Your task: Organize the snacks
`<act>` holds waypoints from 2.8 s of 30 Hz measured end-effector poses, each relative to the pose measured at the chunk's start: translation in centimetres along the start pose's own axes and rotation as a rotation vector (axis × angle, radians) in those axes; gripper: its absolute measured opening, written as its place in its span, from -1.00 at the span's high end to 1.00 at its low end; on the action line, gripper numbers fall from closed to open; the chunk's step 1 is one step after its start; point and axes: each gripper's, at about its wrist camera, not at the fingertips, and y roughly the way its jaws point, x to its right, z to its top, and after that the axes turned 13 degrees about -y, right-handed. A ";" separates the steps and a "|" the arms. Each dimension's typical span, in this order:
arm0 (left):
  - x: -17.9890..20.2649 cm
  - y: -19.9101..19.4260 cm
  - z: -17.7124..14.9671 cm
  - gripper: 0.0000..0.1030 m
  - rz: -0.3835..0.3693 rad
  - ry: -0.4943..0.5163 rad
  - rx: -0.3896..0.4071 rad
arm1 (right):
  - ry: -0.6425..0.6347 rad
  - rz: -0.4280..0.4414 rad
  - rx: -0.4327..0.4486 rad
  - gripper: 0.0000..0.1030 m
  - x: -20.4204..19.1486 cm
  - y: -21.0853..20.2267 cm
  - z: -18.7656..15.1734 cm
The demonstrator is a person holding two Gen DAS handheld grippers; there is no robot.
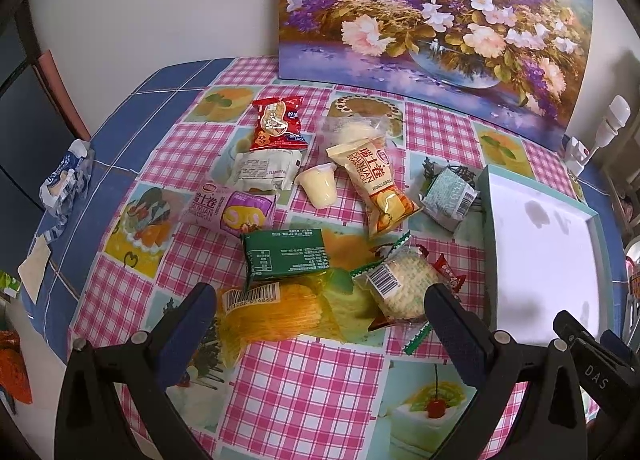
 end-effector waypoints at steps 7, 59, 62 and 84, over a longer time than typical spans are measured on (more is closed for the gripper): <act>0.0 0.0 0.0 -1.00 0.008 0.002 0.004 | 0.000 0.000 0.000 -0.97 0.0 0.0 0.0; -6.0 9.8 0.8 -1.00 0.002 -0.302 -0.335 | -0.464 0.220 0.052 -0.72 -17.2 5.4 1.5; -5.7 10.4 0.6 -1.00 0.001 -0.304 -0.344 | -0.470 0.231 0.044 -0.52 -17.3 5.6 1.3; -6.8 9.7 -0.7 -0.55 -0.060 -0.373 -0.360 | -0.371 0.281 0.012 -0.06 -15.0 5.2 1.1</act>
